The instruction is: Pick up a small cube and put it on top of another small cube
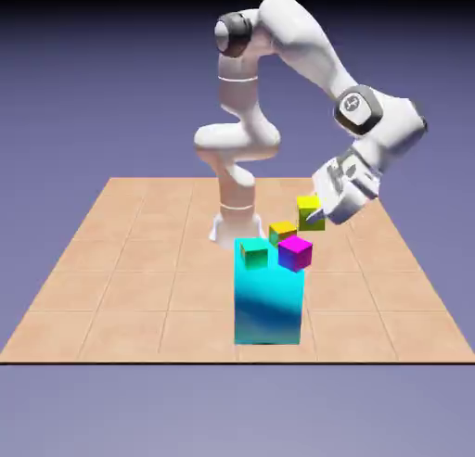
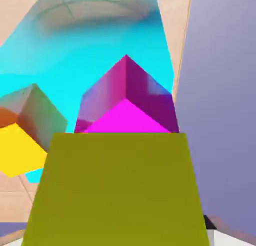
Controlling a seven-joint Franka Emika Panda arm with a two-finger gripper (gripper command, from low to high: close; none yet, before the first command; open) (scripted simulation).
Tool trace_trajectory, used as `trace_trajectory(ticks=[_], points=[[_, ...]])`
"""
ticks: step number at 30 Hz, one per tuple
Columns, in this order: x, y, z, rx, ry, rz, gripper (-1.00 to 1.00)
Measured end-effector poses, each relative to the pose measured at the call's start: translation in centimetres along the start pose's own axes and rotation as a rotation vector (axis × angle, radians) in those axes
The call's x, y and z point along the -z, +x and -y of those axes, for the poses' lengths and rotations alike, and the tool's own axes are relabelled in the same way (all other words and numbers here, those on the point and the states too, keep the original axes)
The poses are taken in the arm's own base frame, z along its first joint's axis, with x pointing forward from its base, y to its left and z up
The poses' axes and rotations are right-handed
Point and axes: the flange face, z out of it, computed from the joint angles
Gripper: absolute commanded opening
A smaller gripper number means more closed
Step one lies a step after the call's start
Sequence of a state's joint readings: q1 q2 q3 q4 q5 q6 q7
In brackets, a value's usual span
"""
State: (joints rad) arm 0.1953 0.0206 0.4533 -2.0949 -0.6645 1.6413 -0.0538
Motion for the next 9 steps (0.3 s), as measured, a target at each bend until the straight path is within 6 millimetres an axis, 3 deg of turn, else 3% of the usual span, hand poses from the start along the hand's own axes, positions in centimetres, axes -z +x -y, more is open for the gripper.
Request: trace_trajectory(ticks=[1,2,3,4,5,6,8,9], points=[[-2.7,0.0,-0.7,-0.021,0.014,0.014,-1.0],[-6.9,-0.8,-2.8,-0.069,0.049,0.048,-1.0],[-9.1,-1.3,-3.7,-0.095,0.069,0.066,-1.0],[-7.7,-0.6,-2.3,-0.065,0.048,0.045,1.0],[-5.8,0.2,-0.5,-0.025,0.018,0.016,1.0],[-5.9,0.1,-0.6,-0.028,0.02,0.018,1.0],[-4.8,-1.3,-3.9,-0.082,0.055,0.057,1.0],[-2.6,-1.3,-3.8,-0.072,0.049,0.05,1.0]])
